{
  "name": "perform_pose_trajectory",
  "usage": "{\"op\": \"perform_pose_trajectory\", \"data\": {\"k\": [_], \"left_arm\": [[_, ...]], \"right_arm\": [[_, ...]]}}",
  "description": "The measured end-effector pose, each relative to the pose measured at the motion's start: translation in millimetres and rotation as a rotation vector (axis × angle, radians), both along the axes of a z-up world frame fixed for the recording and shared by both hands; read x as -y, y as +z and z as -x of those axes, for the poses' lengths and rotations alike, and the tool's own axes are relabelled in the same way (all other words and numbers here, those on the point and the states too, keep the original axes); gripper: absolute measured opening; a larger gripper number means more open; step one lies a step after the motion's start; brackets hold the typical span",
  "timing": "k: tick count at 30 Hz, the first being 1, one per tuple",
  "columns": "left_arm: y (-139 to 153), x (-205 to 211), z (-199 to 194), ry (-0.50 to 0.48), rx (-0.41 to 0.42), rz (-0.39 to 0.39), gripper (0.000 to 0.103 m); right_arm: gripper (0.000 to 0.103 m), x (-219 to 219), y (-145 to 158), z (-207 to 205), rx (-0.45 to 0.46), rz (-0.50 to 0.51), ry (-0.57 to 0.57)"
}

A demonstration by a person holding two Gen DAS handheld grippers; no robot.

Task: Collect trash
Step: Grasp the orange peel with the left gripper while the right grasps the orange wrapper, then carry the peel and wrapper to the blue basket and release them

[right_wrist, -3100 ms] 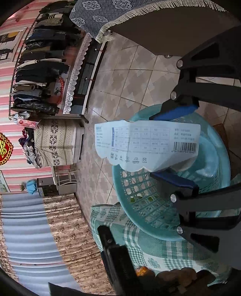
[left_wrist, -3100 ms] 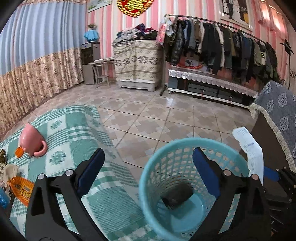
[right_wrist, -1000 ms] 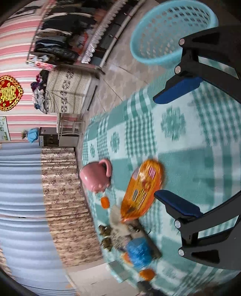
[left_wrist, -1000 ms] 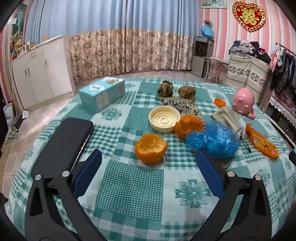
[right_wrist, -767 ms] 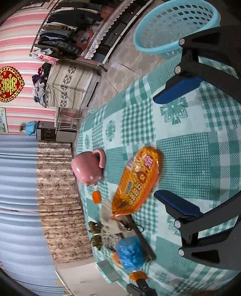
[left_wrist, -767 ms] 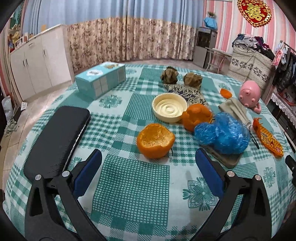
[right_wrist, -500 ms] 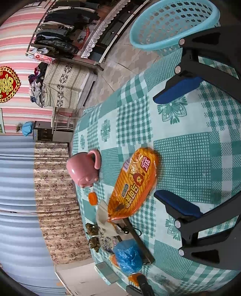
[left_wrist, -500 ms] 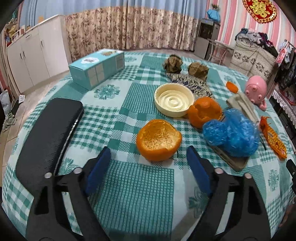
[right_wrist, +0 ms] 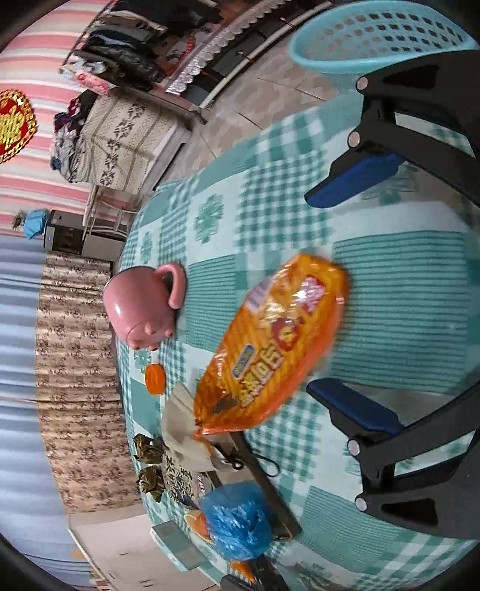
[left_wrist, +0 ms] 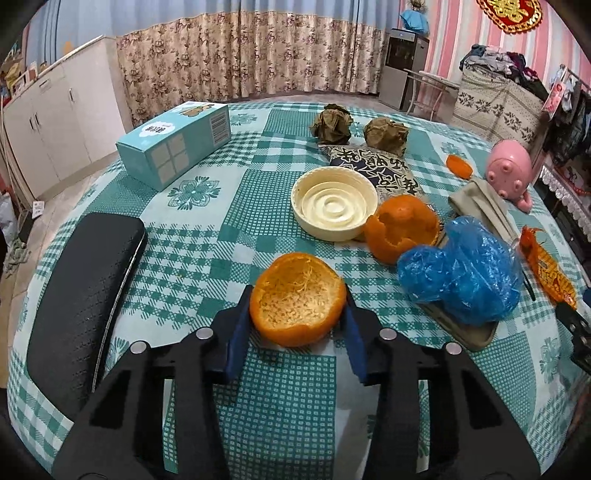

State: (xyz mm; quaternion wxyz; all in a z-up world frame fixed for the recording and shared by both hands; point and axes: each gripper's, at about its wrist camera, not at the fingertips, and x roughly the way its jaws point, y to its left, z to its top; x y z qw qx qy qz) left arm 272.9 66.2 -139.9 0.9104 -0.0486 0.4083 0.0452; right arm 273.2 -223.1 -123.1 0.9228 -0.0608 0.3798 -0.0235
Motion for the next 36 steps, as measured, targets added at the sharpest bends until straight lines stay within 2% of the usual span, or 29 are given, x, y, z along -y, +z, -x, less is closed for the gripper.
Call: {"op": "perform_pose_trajectory", "data": {"k": [3, 4, 5, 6, 9, 11, 12, 13, 20, 26, 30, 33, 36], "left_arm": [[0, -2, 2, -0.003, 0.005, 0.018, 0.043], [0, -2, 2, -0.004, 0.005, 0.021, 0.043], [0, -3, 2, -0.004, 0.006, 0.023, 0.043], [0, -3, 2, -0.006, 0.007, 0.026, 0.043], [-1, -2, 2, -0.008, 0.007, 0.027, 0.043], [-1, -2, 2, -0.008, 0.008, 0.028, 0.043], [-1, -2, 2, -0.008, 0.008, 0.028, 0.043], [-1, -2, 2, -0.008, 0.008, 0.029, 0.043], [1, -2, 4, -0.009, 0.019, 0.028, 0.041], [15, 18, 24, -0.047, 0.09, -0.065, 0.04], [28, 38, 35, -0.08, 0.11, -0.08, 0.04], [46, 62, 47, -0.106, 0.174, -0.096, 0.04], [66, 90, 59, -0.136, 0.249, -0.072, 0.04]], "right_arm": [[0.085, -5, -1, -13, -0.013, 0.035, 0.022], [0.07, -5, -4, -18, -0.038, 0.02, 0.04], [0.061, -4, -7, -21, -0.058, -0.003, 0.056], [0.06, -2, -7, -23, -0.06, -0.027, 0.066], [0.045, 1, -7, -23, -0.069, -0.083, 0.097], [0.026, 4, -7, -21, -0.065, -0.106, 0.105], [0.022, 6, -6, -19, -0.06, -0.116, 0.106], [0.01, 9, -6, -18, -0.058, -0.129, 0.106], [0.006, 25, 0, 5, -0.006, -0.152, 0.081], [0.004, 50, 25, 38, 0.079, -0.155, 0.038], [0.004, 75, 42, 60, 0.128, -0.179, -0.001], [0.004, 102, 54, 79, 0.168, -0.192, -0.038], [0.004, 129, 62, 97, 0.2, -0.201, -0.076]]}}
